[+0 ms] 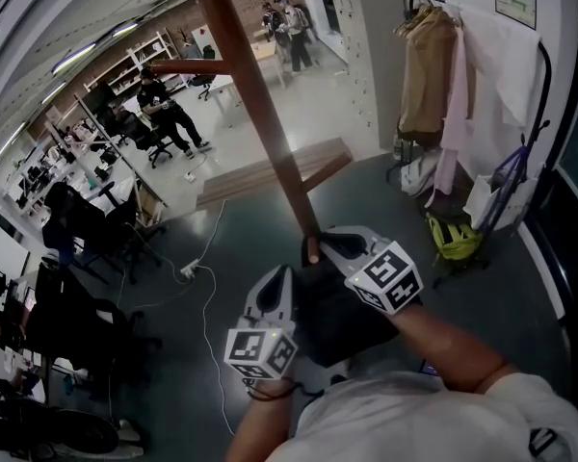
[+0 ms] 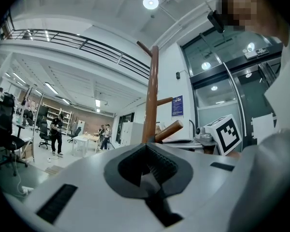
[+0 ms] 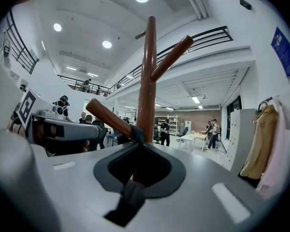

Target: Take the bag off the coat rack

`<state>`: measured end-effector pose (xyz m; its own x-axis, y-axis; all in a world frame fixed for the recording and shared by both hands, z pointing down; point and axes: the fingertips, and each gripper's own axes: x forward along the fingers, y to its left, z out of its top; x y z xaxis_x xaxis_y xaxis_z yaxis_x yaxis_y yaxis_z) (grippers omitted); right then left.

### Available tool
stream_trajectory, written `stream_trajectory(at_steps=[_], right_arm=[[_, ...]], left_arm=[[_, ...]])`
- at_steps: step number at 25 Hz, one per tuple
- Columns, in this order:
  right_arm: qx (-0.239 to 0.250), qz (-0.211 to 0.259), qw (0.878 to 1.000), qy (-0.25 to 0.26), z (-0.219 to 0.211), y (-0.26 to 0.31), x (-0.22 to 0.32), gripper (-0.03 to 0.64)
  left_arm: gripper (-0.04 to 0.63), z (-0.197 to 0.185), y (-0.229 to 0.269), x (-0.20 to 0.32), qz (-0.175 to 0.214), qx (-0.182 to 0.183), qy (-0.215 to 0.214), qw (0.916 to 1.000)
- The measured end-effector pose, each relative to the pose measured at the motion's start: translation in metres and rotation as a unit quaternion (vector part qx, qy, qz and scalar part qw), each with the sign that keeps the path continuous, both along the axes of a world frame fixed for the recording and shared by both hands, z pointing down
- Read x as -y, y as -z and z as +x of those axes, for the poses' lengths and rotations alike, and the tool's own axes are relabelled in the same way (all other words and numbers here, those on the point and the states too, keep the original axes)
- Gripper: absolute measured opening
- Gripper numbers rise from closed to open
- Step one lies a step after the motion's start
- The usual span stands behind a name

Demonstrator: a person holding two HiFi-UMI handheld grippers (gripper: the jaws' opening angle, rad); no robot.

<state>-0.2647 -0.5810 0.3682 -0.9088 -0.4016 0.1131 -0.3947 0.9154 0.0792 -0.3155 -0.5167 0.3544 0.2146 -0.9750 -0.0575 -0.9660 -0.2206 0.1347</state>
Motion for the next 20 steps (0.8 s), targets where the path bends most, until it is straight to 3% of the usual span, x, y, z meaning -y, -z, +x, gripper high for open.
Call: stream_trajectory(at_steps=[8,20], right_arm=[[0.032,0.017,0.999,-0.003,0.006,0.024,-0.021,0.025],[0.066,0.020,0.997,0.026,0.045,0.051,-0.069,0.025]], left_arm=[[0.007,-0.001,0.014,-0.019,0.014,-0.002,-0.002,0.9999],[0.007,0.036,0.040,-0.073,0.037,0.004,0.022,0.9991]])
